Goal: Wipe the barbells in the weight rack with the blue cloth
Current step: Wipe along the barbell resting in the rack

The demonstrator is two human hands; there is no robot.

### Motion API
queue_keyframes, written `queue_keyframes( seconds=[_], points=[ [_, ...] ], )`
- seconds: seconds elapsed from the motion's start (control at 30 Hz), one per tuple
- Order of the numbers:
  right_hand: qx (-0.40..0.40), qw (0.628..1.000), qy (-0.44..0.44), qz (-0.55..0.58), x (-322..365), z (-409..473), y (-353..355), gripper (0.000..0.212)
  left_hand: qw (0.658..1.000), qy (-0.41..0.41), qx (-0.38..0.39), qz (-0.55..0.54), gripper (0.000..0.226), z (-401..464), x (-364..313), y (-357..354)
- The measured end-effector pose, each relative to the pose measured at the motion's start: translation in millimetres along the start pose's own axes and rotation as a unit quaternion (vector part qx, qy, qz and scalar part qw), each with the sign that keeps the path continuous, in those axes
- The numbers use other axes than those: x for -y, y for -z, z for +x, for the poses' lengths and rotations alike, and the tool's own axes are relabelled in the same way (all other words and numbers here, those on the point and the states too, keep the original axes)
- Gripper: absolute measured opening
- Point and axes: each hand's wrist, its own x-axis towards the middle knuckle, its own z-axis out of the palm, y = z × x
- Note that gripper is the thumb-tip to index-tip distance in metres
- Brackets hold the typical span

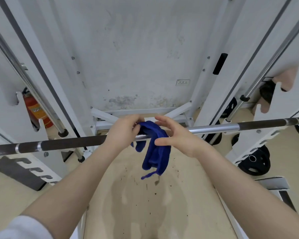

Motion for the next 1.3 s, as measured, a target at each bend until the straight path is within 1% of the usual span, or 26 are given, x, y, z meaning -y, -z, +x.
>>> queue_keyframes(
  seconds=[0.07,0.17,0.23,0.3,0.37,0.4,0.43,0.47,0.5,0.53,0.6,0.67,0.7,0.73,0.77,0.83,0.87,0.9,0.93,0.97,1.0,1.07,1.13,1.2,1.27,1.3],
  points=[
    [-0.027,0.989,-0.069,0.127,1.0,7.0,-5.2,0.062,1.0,-0.01,-0.003,0.011,0.021,2.1,5.8,4.2],
    [-0.151,0.96,-0.127,0.2,8.4,23.2,-15.0,0.029,1.0,-0.014,-0.003,-0.008,0.017,6.4,15.1,9.0],
    [-0.216,0.944,-0.111,0.222,14.9,29.7,-17.9,0.024,0.998,-0.03,-0.049,-0.035,0.02,7.4,20.3,11.7],
    [-0.252,0.935,-0.046,0.247,21.3,30.7,-19.1,0.022,0.989,-0.079,-0.104,-0.062,0.023,4.5,20.0,16.4],
    [-0.278,0.947,-0.02,0.159,19.4,27.4,-23.8,0.016,0.984,-0.129,-0.101,-0.076,0.024,1.1,21.9,19.7],
    [-0.284,0.958,-0.026,0.043,13.7,24.4,-26.3,0.012,0.986,-0.14,-0.062,-0.068,0.024,0.1,26.1,19.9],
    [-0.284,0.952,-0.029,-0.109,6.6,21.6,-28.5,0.009,0.99,-0.137,-0.006,-0.046,0.024,-1.3,29.8,20.9],
    [-0.29,0.922,-0.012,-0.258,-2.3,19.8,-28.8,0.009,0.991,-0.121,0.054,-0.014,0.025,-3.7,33.6,21.4],
    [-0.292,0.888,0.024,-0.354,-10.1,19.1,-28.6,0.016,0.989,-0.1,0.105,0.015,0.028,-6.4,38.0,21.3],
    [-0.277,0.872,0.061,-0.399,-14.9,20.6,-31.0,0.023,0.988,-0.075,0.132,0.034,0.034,-8.9,39.7,23.0],
    [-0.193,0.875,0.105,-0.431,-12.6,24.3,-45.0,0.035,0.985,-0.035,0.147,0.088,0.046,-11.1,40.5,28.0],
    [-0.098,0.851,0.121,-0.501,-17.2,35.6,-68.3,0.049,0.971,-0.034,0.169,0.166,0.036,-9.5,43.0,29.9],
    [-0.091,0.827,0.121,-0.541,-22.5,41.8,-79.4,0.055,0.964,-0.033,0.176,0.195,0.028,-9.5,45.0,30.2],
    [-0.111,0.816,0.115,-0.556,-24.2,47.6,-85.7,0.058,0.96,-0.031,0.178,0.216,0.022,-10.4,47.5,30.2],
    [-0.14,0.805,0.105,-0.566,-24.9,53.9,-87.2,0.056,0.958,-0.034,0.17,0.228,0.02,-12.4,50.4,30.0],
    [-0.187,0.756,0.083,-0.622,-21.7,66.1,-80.6,0.046,0.962,-0.059,0.123,0.238,0.023,-17.1,58.1,27.4],
    [-0.191,0.764,0.029,-0.616,-15.6,72.3,-71.9,0.044,0.966,-0.073,0.091,0.229,0.025,-20.1,60.2,26.9],
    [-0.207,0.79,-0.032,-0.577,-7.8,76.6,-64.1,0.045,0.972,-0.079,0.067,0.211,0.026,-22.3,61.7,26.7],
    [-0.214,0.814,-0.084,-0.533,-1.4,79.8,-59.0,0.046,0.976,-0.082,0.052,0.196,0.026,-23.7,62.0,27.2],
    [-0.208,0.825,-0.118,-0.512,3.1,82.8,-57.7,0.043,0.977,-0.079,0.052,0.193,0.025,-24.3,62.0,27.0],
    [-0.205,0.815,-0.088,-0.535,4.0,82.9,-63.5,0.036,0.975,-0.073,0.058,0.2,0.024,-24.0,61.5,26.2],
    [-0.193,0.771,0.014,-0.606,-10.1,75.6,-87.3,0.025,0.969,-0.065,0.066,0.228,0.023,-21.5,61.0,24.6],
    [-0.226,0.763,0.098,-0.597,-38.1,64.4,-104.7,0.032,0.965,-0.065,0.069,0.244,0.023,-19.6,60.9,24.1],
    [-0.24,0.719,0.188,-0.625,-61.3,56.2,-98.9,0.05,0.967,-0.072,0.067,0.234,0.025,-18.4,62.2,23.7],
    [-0.212,0.669,0.216,-0.679,-60.9,54.3,-79.7,0.062,0.969,-0.08,0.067,0.224,0.027,-18.3,63.5,23.8],
    [-0.193,0.666,0.185,-0.696,-51.6,54.9,-71.1,0.06,0.968,-0.083,0.069,0.227,0.027,-18.4,63.1,23.9]
  ],
)
